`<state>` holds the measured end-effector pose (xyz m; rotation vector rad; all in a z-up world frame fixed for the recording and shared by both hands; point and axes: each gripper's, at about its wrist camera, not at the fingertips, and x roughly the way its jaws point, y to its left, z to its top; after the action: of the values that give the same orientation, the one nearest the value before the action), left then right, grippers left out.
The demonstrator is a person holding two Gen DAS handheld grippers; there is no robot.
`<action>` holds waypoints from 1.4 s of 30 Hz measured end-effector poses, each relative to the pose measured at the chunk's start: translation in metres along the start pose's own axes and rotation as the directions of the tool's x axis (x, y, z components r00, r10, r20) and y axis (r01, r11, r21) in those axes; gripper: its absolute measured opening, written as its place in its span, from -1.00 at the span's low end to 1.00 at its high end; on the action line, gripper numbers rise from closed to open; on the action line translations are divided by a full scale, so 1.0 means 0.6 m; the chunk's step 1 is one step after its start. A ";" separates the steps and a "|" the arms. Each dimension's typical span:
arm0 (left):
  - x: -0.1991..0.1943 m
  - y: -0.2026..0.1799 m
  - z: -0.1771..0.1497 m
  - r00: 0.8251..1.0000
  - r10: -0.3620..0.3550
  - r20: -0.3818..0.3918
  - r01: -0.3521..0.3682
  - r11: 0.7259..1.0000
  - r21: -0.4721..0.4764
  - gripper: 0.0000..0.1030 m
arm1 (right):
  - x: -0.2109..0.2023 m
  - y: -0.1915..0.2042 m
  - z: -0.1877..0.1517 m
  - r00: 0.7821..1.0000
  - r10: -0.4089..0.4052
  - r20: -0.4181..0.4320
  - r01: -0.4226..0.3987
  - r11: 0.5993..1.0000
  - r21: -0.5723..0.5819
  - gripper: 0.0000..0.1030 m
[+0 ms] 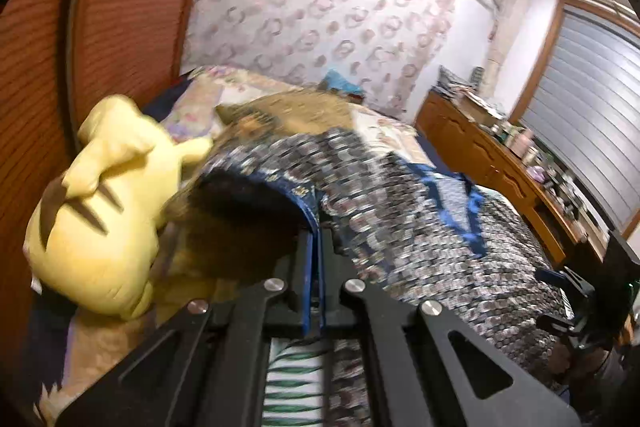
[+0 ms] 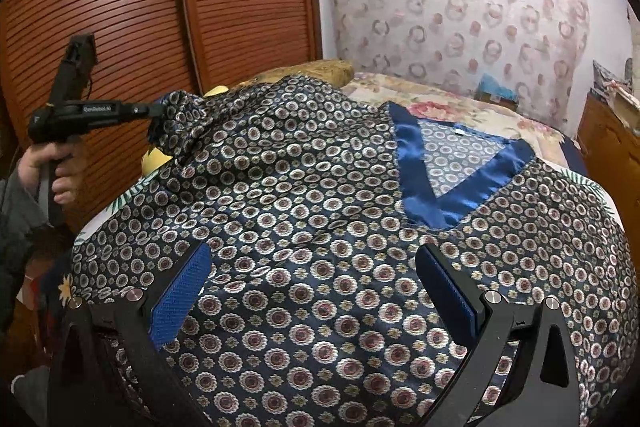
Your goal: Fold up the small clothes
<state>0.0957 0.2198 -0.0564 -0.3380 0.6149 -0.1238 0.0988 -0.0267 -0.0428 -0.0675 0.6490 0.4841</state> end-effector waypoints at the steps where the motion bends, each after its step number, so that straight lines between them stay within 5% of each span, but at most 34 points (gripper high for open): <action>1: 0.001 -0.010 0.004 1.000 -0.007 0.000 0.007 1.000 0.012 -1.00 | -0.004 -0.007 0.000 1.000 -0.005 0.005 0.005 1.000 0.007 1.00; 11: 0.034 -0.164 0.050 0.995 -0.090 -0.035 0.095 0.981 0.172 -1.00 | -0.049 -0.076 -0.008 0.997 -0.066 0.039 0.062 0.994 0.091 1.00; 22: 0.047 -0.273 0.036 0.984 -0.138 -0.110 0.162 0.952 0.258 -1.00 | -0.083 -0.122 -0.022 0.994 -0.097 0.056 0.088 0.985 0.145 1.00; 37: -0.035 -0.246 -0.001 0.999 0.018 -0.027 -0.010 0.954 0.298 -0.58 | -0.071 -0.107 0.009 0.996 -0.057 0.067 0.050 0.993 0.105 0.99; 42: -0.052 -0.206 -0.016 0.998 0.065 -0.007 -0.061 0.962 0.267 -0.50 | -0.047 -0.075 0.038 0.998 0.000 0.061 -0.002 0.999 0.040 0.80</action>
<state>0.0629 0.1078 -0.0038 -0.0568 0.6148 -0.1467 0.1124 -0.0733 -0.0121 -0.0141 0.5987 0.4722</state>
